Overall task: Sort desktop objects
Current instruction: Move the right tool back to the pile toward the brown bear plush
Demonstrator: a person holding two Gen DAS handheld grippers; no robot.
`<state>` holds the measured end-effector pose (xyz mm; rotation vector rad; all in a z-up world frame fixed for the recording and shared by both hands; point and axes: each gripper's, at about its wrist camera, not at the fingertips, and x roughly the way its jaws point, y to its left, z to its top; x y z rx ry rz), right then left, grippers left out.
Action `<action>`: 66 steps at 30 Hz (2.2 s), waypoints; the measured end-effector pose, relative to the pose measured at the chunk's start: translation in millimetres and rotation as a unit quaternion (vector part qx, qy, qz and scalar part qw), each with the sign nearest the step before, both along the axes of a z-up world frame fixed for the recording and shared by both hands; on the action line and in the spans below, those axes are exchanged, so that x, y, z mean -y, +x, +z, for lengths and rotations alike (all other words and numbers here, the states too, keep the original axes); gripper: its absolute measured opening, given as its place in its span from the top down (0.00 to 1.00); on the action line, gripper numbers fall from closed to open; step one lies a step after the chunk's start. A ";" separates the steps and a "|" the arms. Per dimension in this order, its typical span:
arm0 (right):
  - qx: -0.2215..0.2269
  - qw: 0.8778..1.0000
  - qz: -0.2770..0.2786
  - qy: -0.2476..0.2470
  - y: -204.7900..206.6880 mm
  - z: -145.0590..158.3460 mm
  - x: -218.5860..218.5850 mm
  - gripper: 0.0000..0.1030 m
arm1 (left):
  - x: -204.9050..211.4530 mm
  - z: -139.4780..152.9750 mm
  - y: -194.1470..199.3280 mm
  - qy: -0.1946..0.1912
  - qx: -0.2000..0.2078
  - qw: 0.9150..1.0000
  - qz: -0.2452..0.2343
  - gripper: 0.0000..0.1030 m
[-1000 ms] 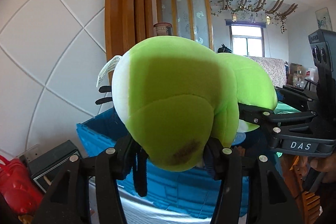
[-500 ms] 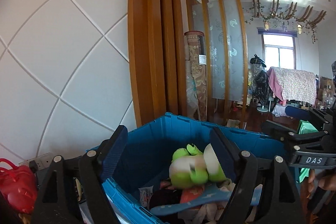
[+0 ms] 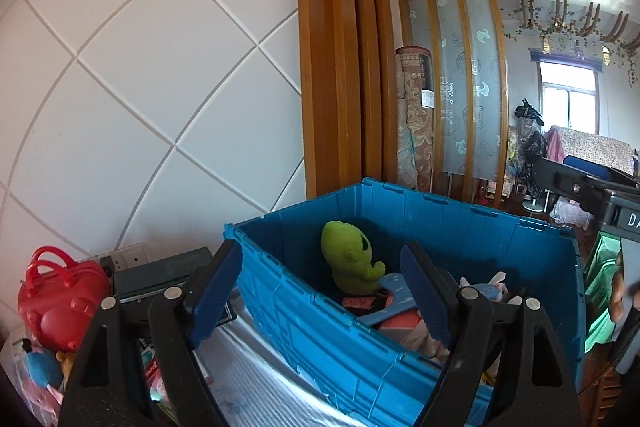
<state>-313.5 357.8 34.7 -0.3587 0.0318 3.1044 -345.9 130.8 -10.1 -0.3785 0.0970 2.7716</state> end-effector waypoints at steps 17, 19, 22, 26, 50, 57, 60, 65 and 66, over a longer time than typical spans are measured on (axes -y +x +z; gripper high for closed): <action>0.005 0.996 0.086 0.015 68.3 -11.4 179.2 0.02 | 189.1 -28.5 94.9 -0.022 0.018 0.994 0.105 0.21; 0.011 0.994 0.104 0.012 72.4 -19.8 208.0 0.02 | 215.3 -31.8 102.3 -0.030 0.019 0.992 0.118 0.21; 0.018 0.991 0.134 0.014 73.6 -34.7 249.5 0.02 | 252.2 -39.5 108.8 -0.050 0.020 0.988 0.148 0.21; 0.036 0.983 0.178 0.019 61.4 -57.8 297.8 0.02 | 297.5 -51.2 105.7 -0.066 0.032 0.980 0.187 0.21; 0.205 0.909 0.358 0.065 -113.4 -212.7 466.7 0.07 | 398.4 -194.5 -3.9 -0.072 0.162 0.952 0.249 0.21; 0.278 0.863 0.411 0.091 -162.9 -274.4 500.2 0.30 | 402.7 -263.2 -43.4 -0.089 0.220 0.948 0.212 0.21; 0.291 0.850 0.426 0.111 -177.1 -296.2 511.4 0.34 | 411.3 -281.5 -53.8 -0.074 0.244 0.945 0.204 0.21; 0.327 0.823 0.449 0.120 -199.7 -326.3 524.0 0.49 | 423.9 -301.8 -71.5 -0.041 0.273 0.942 0.191 0.21; 0.330 0.819 0.453 0.119 -203.1 -329.9 525.0 0.51 | 425.3 -306.2 -74.6 -0.041 0.277 0.941 0.191 0.21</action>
